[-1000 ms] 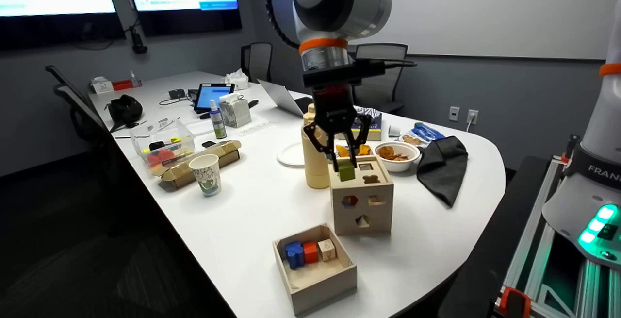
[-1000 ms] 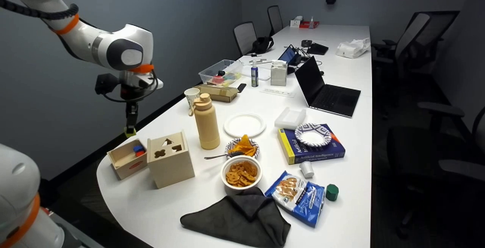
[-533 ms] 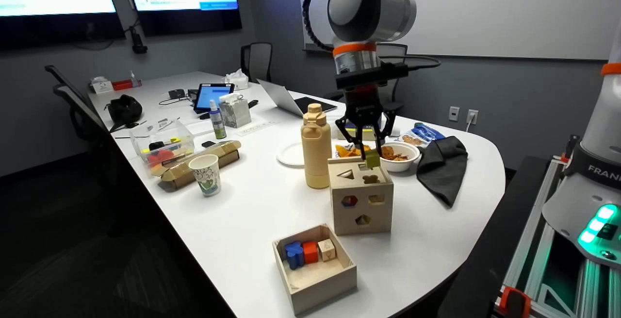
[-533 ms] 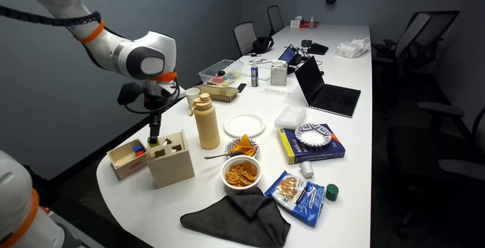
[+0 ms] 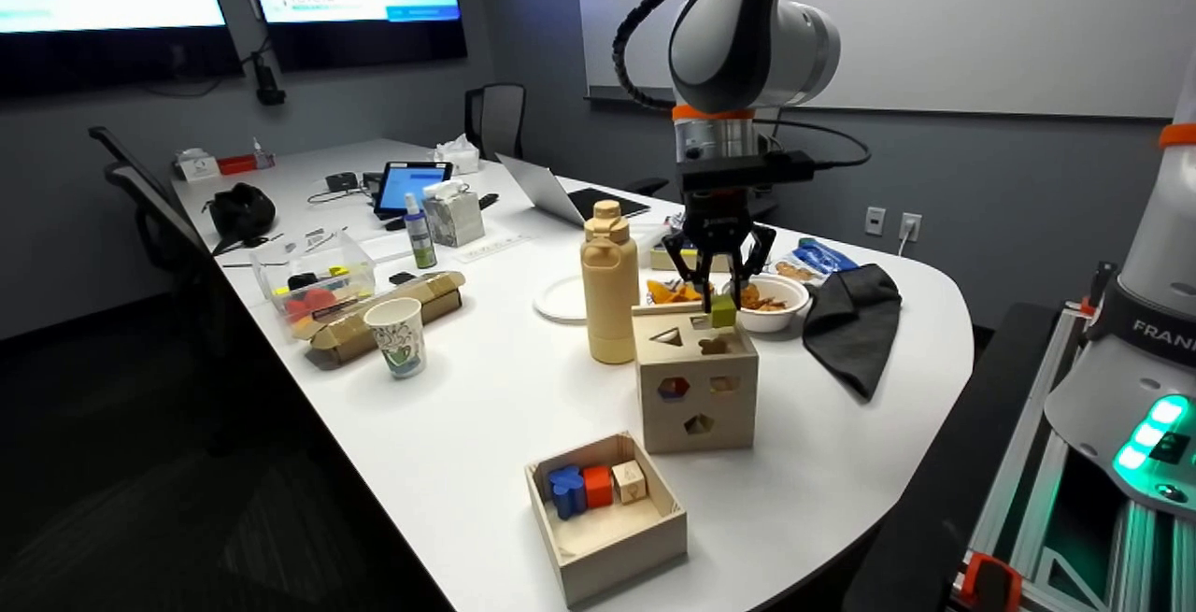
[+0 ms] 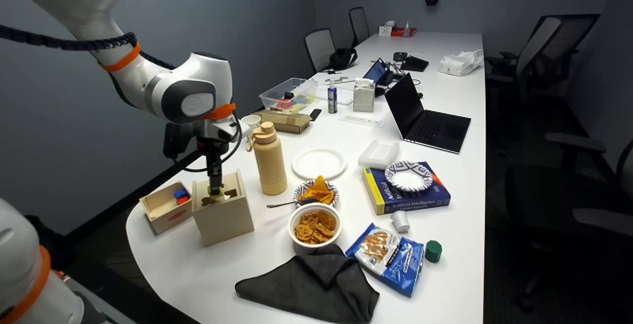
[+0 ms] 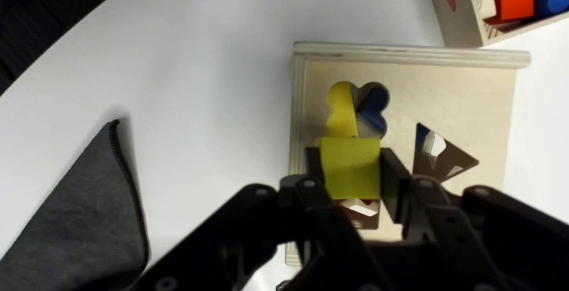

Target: Place the yellow cube in the wooden box through the square cutting on the lid

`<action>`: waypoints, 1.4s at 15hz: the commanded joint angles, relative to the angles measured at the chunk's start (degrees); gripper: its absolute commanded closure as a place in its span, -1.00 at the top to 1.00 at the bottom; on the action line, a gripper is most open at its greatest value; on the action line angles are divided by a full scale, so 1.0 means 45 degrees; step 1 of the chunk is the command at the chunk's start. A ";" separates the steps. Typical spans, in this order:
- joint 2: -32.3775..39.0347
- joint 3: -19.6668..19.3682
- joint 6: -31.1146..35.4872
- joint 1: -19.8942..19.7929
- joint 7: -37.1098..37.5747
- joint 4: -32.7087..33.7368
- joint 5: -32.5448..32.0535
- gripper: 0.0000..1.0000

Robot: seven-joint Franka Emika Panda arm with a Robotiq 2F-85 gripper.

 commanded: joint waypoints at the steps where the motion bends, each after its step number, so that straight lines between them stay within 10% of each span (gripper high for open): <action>1: -0.0227 0.0112 0.1319 -0.0050 -0.0845 -0.0602 0.0583 -0.80; 21: 0.0779 -0.0012 0.1958 -0.0095 -0.1631 0.0153 0.0752 -0.80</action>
